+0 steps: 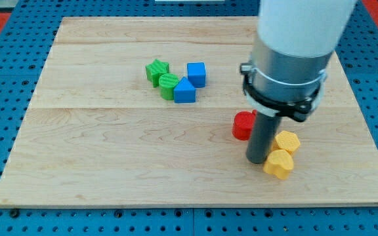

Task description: Push the red circle to the top left of the red star

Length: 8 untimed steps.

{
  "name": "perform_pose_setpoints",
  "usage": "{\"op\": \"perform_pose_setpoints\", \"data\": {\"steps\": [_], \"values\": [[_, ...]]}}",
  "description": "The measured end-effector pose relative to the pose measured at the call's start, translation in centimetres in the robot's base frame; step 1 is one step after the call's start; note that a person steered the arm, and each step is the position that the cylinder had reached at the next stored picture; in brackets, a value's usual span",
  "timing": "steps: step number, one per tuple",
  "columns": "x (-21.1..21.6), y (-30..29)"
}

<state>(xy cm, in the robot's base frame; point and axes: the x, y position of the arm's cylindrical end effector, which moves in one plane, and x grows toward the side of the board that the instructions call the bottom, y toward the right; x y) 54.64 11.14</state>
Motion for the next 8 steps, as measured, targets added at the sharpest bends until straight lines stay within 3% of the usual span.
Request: {"op": "perform_pose_setpoints", "data": {"steps": [1,7,8], "values": [[0.0,2.0],[-7.6,-4.0],[-8.2,-1.3]]}}
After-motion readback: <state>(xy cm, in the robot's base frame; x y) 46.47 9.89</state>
